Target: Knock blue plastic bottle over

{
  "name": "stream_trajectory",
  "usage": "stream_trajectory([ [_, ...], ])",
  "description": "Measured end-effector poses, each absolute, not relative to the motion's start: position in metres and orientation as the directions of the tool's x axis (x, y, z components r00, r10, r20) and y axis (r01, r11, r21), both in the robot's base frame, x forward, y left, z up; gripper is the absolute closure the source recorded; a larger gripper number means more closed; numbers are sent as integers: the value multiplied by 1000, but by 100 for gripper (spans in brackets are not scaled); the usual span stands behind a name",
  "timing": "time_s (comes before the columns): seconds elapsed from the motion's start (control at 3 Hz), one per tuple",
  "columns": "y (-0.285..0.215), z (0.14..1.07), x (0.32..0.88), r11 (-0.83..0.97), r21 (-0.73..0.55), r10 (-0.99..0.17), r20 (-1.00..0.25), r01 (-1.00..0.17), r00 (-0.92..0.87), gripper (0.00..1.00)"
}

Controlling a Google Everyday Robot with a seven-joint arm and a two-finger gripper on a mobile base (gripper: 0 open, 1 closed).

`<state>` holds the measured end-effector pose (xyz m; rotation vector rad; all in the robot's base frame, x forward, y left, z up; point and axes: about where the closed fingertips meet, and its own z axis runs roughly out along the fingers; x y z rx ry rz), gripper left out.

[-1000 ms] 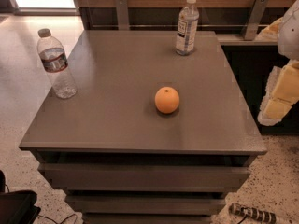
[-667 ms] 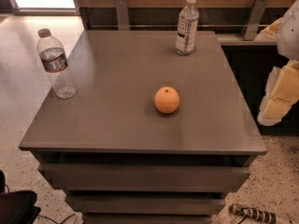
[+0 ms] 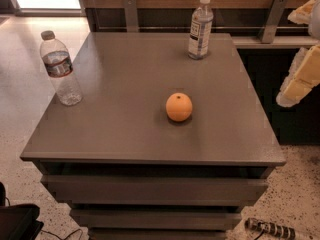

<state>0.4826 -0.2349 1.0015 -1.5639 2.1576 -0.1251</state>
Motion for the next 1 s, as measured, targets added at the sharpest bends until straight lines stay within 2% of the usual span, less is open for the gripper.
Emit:
stream_trajectory([
  [0.33,-253,1004,518,446,-373,-862,-424,-813,-278,0],
  [1.0,-281,1004,600,665,-345,-632,-732,-663,-253,0],
])
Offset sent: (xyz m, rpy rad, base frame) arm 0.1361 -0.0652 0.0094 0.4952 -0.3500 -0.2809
